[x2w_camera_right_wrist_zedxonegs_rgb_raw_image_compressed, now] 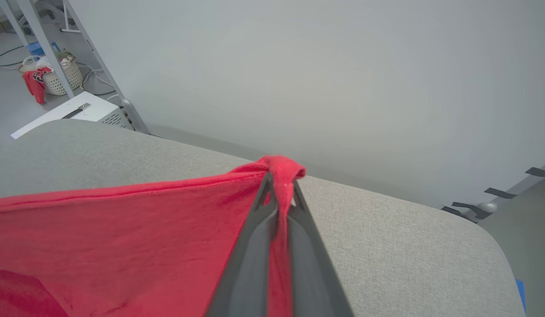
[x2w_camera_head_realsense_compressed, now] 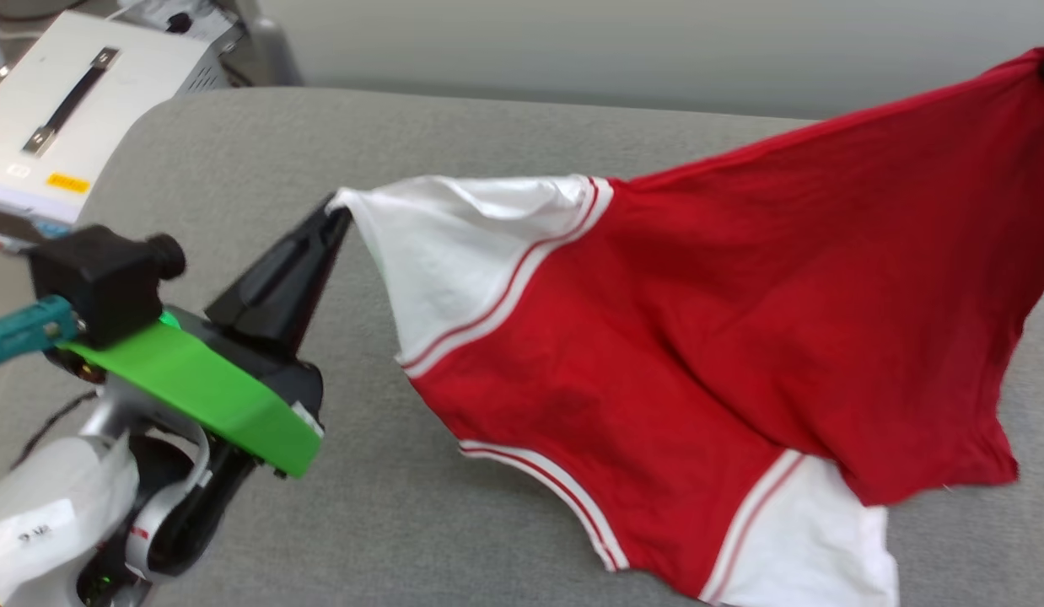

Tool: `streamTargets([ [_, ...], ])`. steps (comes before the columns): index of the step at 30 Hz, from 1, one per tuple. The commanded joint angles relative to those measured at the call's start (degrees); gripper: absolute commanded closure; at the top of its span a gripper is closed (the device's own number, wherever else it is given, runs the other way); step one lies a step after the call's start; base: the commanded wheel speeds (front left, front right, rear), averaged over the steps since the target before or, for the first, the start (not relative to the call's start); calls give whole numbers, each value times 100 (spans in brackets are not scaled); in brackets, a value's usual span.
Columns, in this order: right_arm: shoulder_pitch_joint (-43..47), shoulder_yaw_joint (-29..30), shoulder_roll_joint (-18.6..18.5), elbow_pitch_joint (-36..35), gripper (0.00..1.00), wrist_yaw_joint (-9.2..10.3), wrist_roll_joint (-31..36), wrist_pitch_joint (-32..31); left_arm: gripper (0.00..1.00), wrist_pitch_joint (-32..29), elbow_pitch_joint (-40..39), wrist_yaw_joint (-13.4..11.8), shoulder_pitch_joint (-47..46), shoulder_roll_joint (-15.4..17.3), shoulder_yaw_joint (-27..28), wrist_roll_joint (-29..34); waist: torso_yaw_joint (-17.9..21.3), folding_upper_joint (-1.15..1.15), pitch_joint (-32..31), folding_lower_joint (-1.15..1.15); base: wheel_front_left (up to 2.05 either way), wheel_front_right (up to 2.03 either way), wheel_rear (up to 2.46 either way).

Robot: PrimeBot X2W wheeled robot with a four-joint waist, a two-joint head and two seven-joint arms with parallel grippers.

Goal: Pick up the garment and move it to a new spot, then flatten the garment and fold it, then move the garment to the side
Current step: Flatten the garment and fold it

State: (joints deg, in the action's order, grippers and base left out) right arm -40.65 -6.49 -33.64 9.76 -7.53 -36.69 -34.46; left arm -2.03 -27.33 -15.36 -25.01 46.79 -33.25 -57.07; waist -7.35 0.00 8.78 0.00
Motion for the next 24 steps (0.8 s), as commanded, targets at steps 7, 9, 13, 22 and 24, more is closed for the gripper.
streamTargets([
  [7,-57,-26,-26,-605,100,4,110,367,100,42,-10,-89,-496,128,412,-101,770,0,-364,0,0,0,0],
  [9,-57,23,16,-753,100,4,145,409,100,82,-12,-123,-609,139,546,-115,855,0,-344,0,0,0,0],
  [13,-84,52,143,-994,100,4,247,464,100,198,5,-200,-826,131,824,-151,1024,0,-294,0,0,0,0],
  [22,-211,43,363,-1460,100,4,385,467,100,268,97,-266,-1459,203,1267,-119,1267,0,47,0,0,0,0],
  [24,-288,73,406,-1534,100,4,415,467,100,230,179,-229,-1709,264,1345,-76,1303,0,193,0,0,0,0],
])
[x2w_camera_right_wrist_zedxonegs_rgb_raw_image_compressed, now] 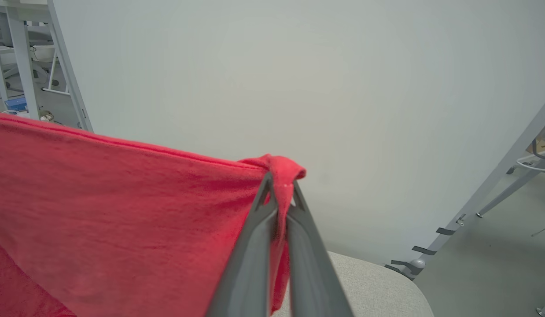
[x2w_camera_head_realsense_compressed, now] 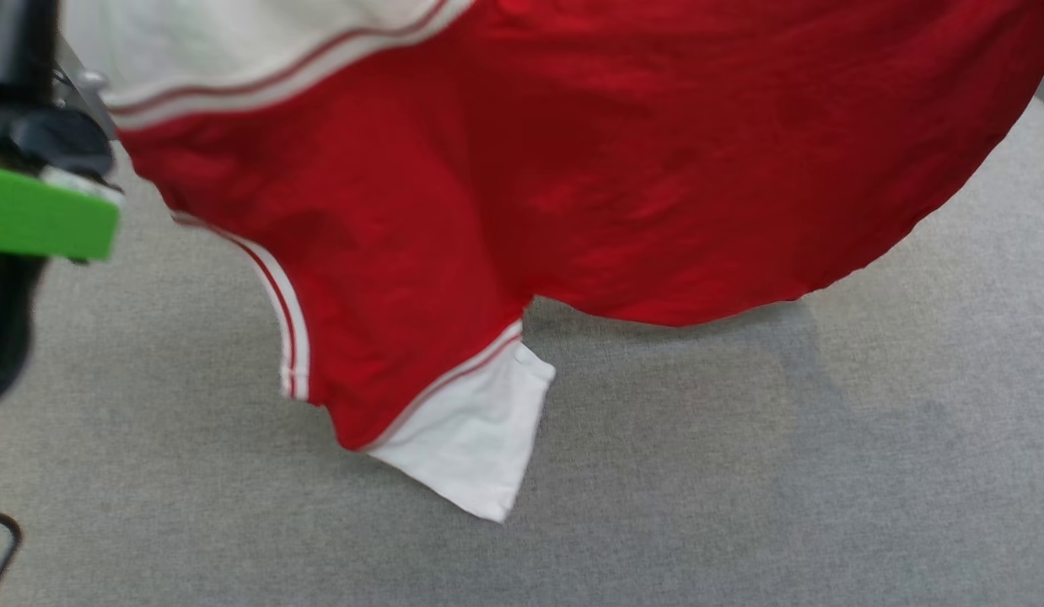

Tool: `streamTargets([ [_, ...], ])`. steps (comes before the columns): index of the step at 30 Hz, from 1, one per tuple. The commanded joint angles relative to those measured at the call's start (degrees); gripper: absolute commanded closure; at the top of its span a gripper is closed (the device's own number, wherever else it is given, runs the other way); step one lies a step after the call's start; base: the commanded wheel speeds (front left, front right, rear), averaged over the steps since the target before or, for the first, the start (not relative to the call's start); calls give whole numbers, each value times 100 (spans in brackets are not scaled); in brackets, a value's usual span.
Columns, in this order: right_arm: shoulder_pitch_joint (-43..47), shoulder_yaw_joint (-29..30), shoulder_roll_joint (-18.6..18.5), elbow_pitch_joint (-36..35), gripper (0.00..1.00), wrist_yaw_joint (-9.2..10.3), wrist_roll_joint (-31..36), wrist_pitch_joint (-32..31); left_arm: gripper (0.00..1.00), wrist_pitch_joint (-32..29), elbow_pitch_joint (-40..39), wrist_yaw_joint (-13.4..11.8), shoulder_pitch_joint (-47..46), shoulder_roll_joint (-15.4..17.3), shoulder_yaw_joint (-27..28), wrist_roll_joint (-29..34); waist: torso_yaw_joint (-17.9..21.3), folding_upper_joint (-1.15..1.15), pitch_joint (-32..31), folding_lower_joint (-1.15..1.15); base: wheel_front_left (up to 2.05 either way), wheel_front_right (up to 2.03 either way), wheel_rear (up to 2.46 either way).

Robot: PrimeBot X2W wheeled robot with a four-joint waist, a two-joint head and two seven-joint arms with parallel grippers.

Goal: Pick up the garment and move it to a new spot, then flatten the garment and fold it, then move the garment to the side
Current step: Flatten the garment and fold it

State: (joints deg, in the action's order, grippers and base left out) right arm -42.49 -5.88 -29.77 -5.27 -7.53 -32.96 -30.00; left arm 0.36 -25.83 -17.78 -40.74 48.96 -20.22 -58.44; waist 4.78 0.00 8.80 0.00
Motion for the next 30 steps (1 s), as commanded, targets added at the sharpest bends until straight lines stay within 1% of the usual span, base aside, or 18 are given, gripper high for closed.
streamTargets([
  [1,-152,13,26,-61,100,4,61,20,100,-29,91,42,-302,70,87,78,103,0,281,0,0,0,0],
  [6,-477,17,66,-40,100,4,138,107,100,-265,519,331,-1220,209,118,222,146,0,734,0,0,0,0],
  [12,-1120,-19,190,229,100,4,236,338,100,-606,1374,848,-2596,297,-54,572,178,0,1380,0,0,0,0],
  [16,-1656,-155,284,647,100,4,336,597,100,-746,2205,1246,-3508,247,-249,883,227,0,1719,0,0,0,0],
  [18,-2002,-233,301,898,100,4,448,767,100,-806,2640,1440,-4054,171,-352,1069,248,0,1928,0,0,0,0],
  [22,-2742,-434,308,1486,100,4,776,1180,100,-891,3541,1771,-5127,-106,-651,1522,267,0,2302,0,0,0,0],
  [26,-3606,-356,443,2270,100,4,1096,1613,100,-844,4562,2084,-6343,-485,-939,2026,286,0,2683,0,0,0,0],
  [30,-4319,-170,612,3044,100,4,1557,2108,100,-507,5467,2225,-7267,-844,-1107,2406,287,0,2906,0,0,0,0],
])
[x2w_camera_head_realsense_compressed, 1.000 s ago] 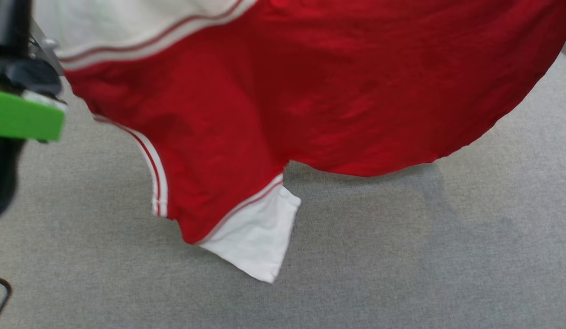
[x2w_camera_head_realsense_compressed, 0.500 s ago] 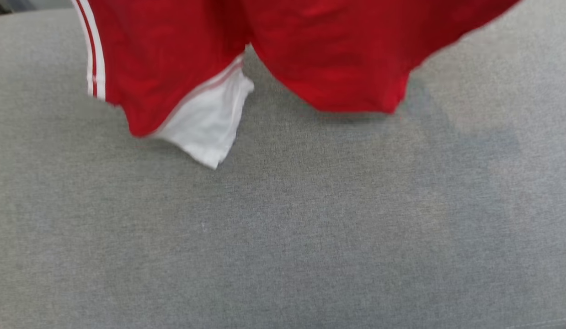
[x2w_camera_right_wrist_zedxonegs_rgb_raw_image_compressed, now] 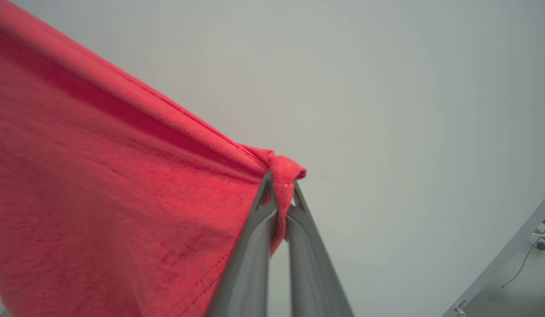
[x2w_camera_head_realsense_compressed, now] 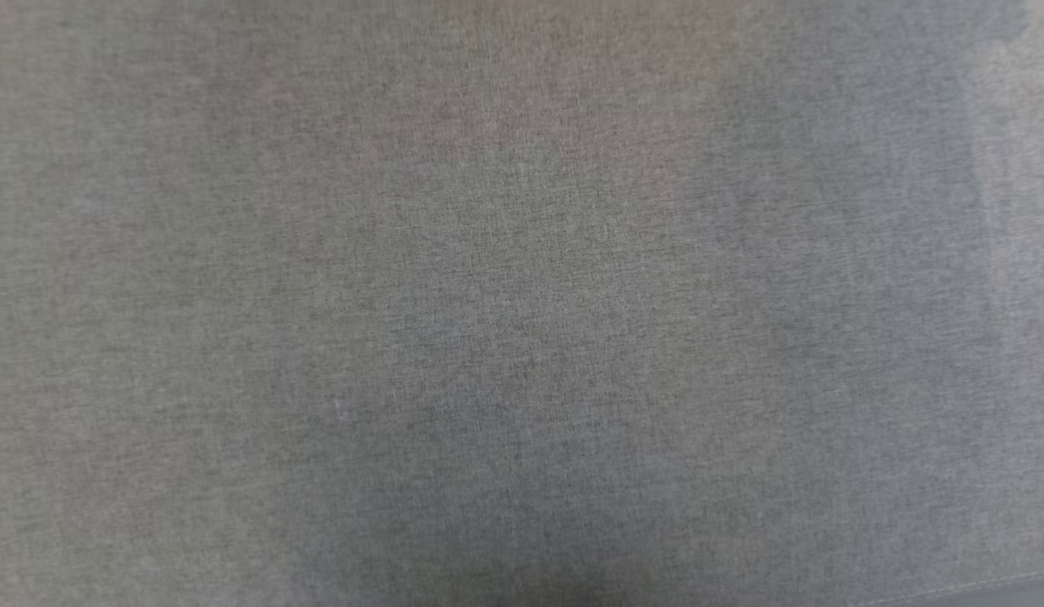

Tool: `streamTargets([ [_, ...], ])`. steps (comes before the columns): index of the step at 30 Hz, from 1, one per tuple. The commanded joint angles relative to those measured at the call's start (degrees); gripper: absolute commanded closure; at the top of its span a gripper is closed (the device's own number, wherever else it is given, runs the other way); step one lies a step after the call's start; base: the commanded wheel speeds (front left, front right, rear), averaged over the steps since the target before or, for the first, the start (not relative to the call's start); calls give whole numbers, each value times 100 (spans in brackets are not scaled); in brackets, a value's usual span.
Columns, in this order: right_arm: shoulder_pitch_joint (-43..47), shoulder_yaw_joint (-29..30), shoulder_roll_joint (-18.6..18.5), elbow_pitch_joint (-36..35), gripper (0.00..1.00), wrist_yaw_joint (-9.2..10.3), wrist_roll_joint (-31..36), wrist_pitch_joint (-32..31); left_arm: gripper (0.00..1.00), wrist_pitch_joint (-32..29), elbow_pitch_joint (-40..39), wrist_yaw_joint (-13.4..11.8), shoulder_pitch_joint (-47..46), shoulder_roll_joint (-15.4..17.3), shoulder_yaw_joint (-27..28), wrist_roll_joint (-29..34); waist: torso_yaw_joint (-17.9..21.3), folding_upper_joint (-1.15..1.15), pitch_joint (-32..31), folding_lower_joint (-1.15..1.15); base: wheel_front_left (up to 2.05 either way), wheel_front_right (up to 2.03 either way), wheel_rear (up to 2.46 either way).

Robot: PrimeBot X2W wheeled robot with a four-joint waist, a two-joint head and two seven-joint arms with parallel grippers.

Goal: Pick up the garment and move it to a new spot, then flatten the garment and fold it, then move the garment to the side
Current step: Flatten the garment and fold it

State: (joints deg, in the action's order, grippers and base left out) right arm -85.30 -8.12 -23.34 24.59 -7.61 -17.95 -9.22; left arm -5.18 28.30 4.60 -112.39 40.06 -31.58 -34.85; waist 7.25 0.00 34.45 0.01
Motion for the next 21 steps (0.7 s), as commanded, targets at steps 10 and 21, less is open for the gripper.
streamTargets([
  [10,-1169,878,560,1740,100,12,1325,1320,100,1508,1658,198,-875,-705,-243,337,-139,0,698,-1,0,0,0],
  [21,-623,1283,1150,2609,100,12,1459,2247,100,2012,1484,284,874,-1111,-339,-199,-391,0,498,-1,0,0,0],
])
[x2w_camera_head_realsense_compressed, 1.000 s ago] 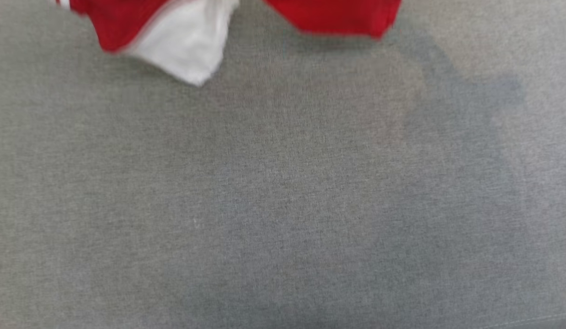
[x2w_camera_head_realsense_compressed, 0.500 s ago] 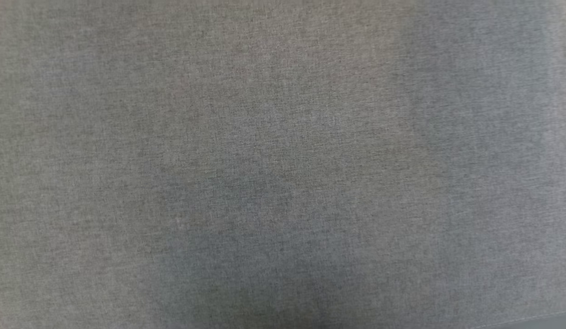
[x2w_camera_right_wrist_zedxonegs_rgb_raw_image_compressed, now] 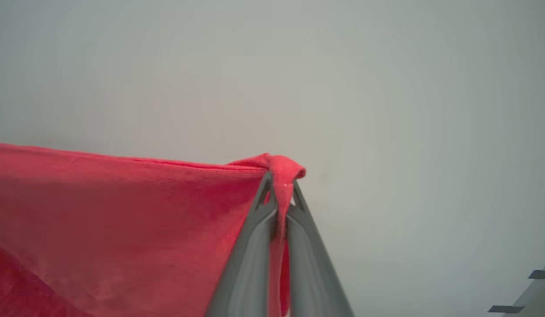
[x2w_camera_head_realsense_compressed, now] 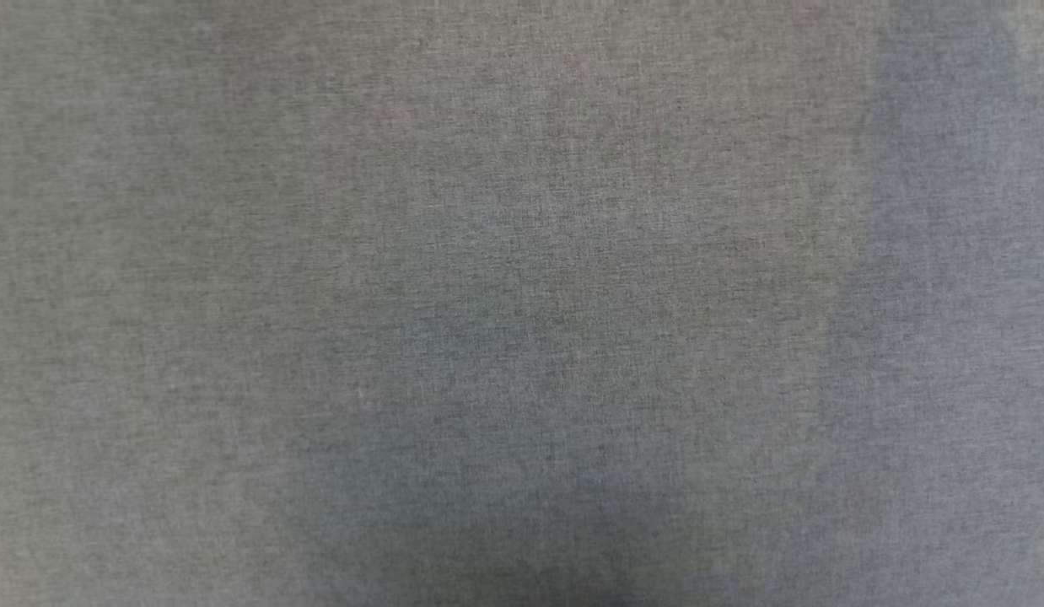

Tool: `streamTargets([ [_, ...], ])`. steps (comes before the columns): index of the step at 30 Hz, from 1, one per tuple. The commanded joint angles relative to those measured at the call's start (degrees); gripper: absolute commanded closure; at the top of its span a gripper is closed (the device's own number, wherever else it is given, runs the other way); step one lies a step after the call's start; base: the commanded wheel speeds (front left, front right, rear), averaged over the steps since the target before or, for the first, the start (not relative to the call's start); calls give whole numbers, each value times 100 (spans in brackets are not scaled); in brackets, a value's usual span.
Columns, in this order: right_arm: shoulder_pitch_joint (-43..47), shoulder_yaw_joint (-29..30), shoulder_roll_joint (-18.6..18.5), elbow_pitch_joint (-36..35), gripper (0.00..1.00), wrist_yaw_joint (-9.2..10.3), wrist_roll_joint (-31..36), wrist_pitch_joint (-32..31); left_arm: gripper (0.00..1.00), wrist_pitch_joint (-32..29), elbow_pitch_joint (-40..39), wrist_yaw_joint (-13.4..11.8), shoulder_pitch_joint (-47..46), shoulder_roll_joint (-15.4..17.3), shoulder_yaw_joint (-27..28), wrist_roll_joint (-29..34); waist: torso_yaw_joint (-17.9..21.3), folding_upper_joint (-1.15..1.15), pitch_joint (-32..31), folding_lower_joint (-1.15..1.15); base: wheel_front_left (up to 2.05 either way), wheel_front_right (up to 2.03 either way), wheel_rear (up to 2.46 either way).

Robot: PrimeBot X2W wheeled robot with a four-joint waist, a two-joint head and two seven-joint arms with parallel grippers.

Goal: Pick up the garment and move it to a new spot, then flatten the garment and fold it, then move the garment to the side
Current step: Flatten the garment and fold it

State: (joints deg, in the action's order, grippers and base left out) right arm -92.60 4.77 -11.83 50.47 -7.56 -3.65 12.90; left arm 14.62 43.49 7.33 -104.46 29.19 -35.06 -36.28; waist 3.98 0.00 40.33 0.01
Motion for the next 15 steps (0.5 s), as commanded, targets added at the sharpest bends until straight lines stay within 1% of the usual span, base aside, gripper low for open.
streamTargets([
  [1,249,-31,33,69,100,8,35,73,100,34,-208,12,354,-42,-4,-130,-87,0,-151,-1,0,0,0],
  [4,637,-61,62,152,100,8,11,144,100,36,-688,13,1090,-10,-56,-237,-141,0,-366,-1,0,0,0],
  [8,1223,-163,71,210,100,8,-182,186,100,37,-1178,14,2193,35,48,-463,-230,0,-726,-1,0,0,0],
  [10,1574,-390,76,226,100,8,-324,193,100,37,-1390,-3,2825,67,92,-545,-266,0,-955,-1,0,0,0],
  [13,2152,-762,-16,195,100,8,-610,199,100,37,-1693,-89,3831,103,113,-693,-338,0,-1287,-1,0,0,0],
  [14,2738,-1079,-198,156,100,8,-924,201,100,37,-1968,-187,4750,112,70,-855,-413,0,-1608,-1,0,0,0],
  [15,2952,-1164,-261,134,100,8,-1077,196,100,37,-2079,-239,5084,123,66,-947,-430,0,-1712,-1,0,0,0],
])
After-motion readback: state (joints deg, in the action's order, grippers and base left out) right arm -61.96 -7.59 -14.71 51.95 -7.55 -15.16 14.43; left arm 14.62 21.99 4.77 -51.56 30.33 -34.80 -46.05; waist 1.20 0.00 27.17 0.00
